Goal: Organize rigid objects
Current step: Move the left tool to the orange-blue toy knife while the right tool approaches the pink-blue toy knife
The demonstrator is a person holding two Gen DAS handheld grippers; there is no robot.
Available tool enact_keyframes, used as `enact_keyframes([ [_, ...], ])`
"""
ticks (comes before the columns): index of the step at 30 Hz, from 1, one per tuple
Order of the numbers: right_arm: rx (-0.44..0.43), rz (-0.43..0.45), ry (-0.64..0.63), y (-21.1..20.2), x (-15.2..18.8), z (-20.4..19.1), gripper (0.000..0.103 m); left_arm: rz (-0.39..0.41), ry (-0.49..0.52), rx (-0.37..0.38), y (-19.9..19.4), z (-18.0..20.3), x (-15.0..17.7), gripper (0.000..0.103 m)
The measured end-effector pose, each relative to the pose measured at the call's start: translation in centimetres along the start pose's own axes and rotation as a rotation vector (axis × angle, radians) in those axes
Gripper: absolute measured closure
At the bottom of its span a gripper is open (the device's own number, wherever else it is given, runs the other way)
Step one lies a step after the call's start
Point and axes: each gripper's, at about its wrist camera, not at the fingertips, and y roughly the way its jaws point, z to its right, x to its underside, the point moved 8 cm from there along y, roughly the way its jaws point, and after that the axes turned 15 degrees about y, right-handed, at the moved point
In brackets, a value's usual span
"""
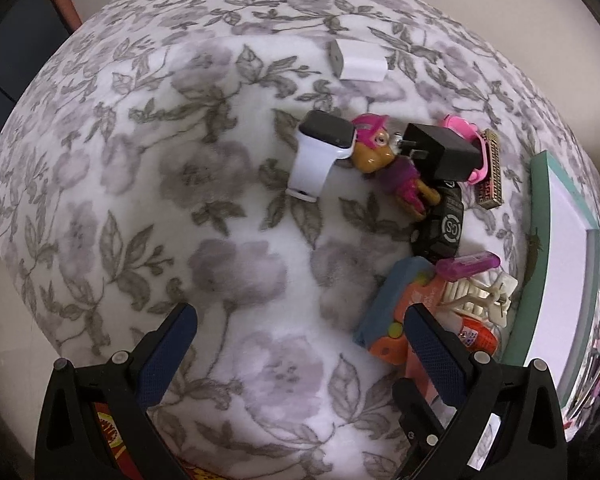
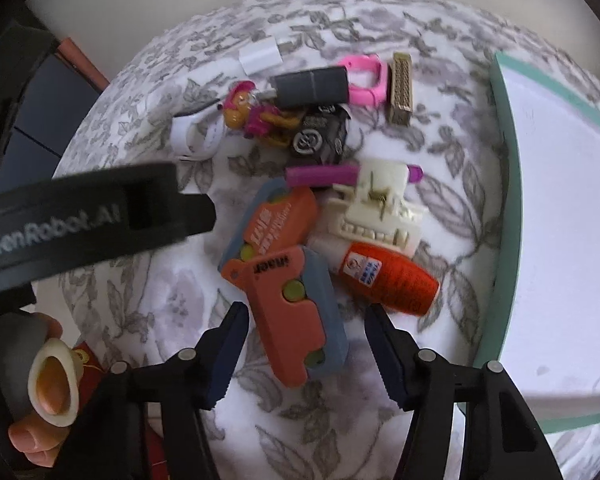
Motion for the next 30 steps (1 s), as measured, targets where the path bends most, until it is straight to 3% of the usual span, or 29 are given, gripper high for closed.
enact_keyframes([
  [5,-0.015,-0.005,0.035,0.1,-0.1,0.8,0.039,0.015,0.008,0.015,-0.2,1.1,-0.4,0.0],
  [11,0.038,0.012,0.041,-0.1,-0.3,1.6,0.039,0.015,0.036,0.033,0.5,3.0,-1.3,0.0],
  [25,0.098,-0.001,0.079,-1.0,0.0,4.7,0.041,0.01,0.187,0.029,3.3,9.7,-3.2,0.001],
  [26,0.107,-0.001,0.077,-1.0,0.1,4.8,0.041,0.006,0.199,0.025,3.5,10.2,-3.3,0.002],
  [30,0.135,-0.007,0.075,-1.1,0.5,5.2,0.041,-0.03,0.247,0.001,4.9,12.3,-3.6,0.022],
])
